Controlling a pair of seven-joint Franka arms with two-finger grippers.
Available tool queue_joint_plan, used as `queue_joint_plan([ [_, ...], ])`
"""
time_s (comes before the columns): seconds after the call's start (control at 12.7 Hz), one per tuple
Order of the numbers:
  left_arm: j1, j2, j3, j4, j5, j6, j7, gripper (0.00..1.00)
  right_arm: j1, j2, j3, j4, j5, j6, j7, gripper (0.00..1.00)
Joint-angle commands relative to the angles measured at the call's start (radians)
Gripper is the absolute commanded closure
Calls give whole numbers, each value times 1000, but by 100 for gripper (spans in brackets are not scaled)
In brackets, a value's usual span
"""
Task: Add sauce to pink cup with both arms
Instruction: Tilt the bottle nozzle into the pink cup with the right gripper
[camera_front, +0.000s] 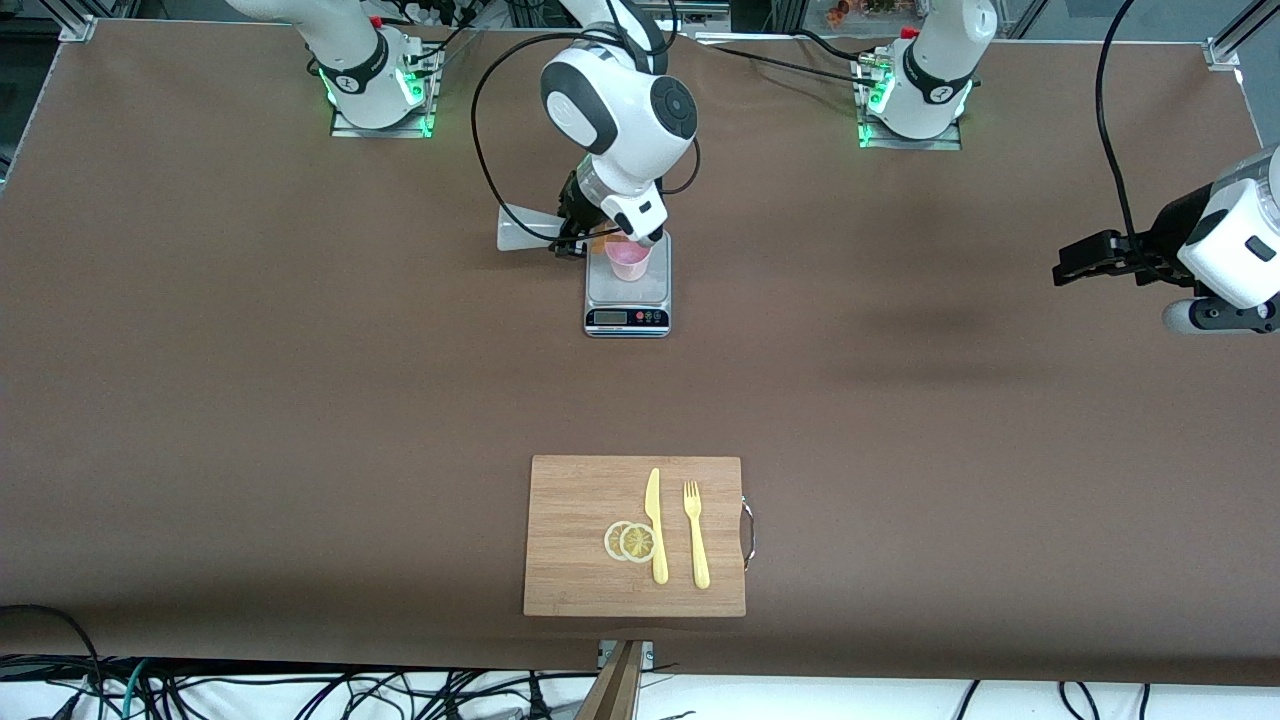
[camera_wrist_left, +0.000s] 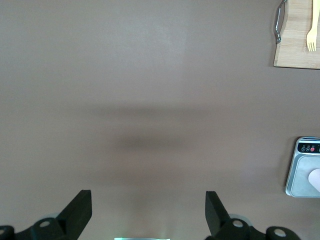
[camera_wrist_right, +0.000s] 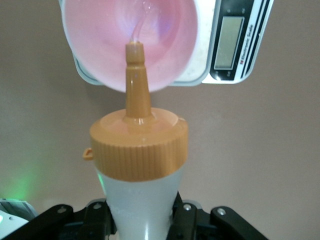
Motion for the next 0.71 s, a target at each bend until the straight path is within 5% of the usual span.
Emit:
queue_joint_plan([
  [0.0,-3,14,4,32,3,-17,22,0,8,3,-8,32,-28,-38,13,100],
  [0.63,-2,14,4,32,3,-17,22,0,13,6,-8,32,-30,-45,4,100],
])
